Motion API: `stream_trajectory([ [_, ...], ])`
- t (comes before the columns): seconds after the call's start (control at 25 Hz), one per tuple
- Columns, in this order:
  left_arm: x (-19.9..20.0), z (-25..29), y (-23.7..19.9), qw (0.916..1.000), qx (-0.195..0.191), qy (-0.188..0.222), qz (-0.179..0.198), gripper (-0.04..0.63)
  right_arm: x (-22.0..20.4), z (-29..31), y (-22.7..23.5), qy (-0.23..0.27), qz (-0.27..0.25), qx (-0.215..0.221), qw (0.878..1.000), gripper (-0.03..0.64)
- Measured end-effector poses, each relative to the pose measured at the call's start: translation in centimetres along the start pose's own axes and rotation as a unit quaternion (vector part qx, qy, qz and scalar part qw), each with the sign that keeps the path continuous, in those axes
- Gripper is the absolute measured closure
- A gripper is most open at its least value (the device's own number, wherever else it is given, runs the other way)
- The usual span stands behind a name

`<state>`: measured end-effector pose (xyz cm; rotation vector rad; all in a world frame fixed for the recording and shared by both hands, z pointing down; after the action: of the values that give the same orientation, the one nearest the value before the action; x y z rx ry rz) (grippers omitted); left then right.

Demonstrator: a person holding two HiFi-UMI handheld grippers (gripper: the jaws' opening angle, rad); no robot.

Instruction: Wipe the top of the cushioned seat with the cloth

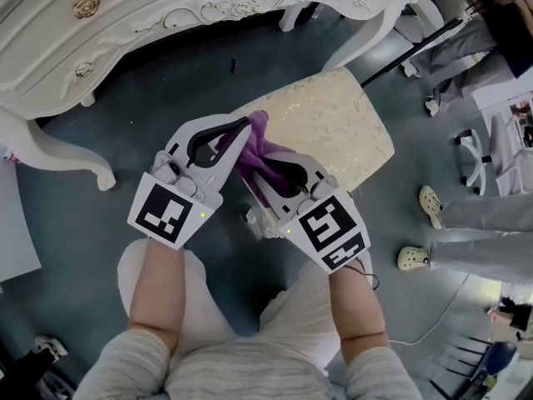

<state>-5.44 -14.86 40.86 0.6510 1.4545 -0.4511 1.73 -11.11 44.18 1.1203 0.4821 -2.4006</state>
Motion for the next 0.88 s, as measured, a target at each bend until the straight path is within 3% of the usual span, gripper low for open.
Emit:
stream_trajectory([
  [0.88, -0.7, 1.8, 1.6, 0.9997, -0.022, -0.011, 0.006, 0.581, -5.0, -6.6, -1.4, 0.023, 0.034, 0.028, 0.999, 0.565],
])
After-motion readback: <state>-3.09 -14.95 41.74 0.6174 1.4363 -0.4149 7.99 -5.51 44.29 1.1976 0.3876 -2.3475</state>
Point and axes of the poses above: the fingertips, and each gripper's own axes: z forward along the fingers, y to its right, x out of its top, the point moved 4 cm from there along -z, backward along the fingers, and after that the axes turned 2 degrees about -y, right-handed, at the moved point
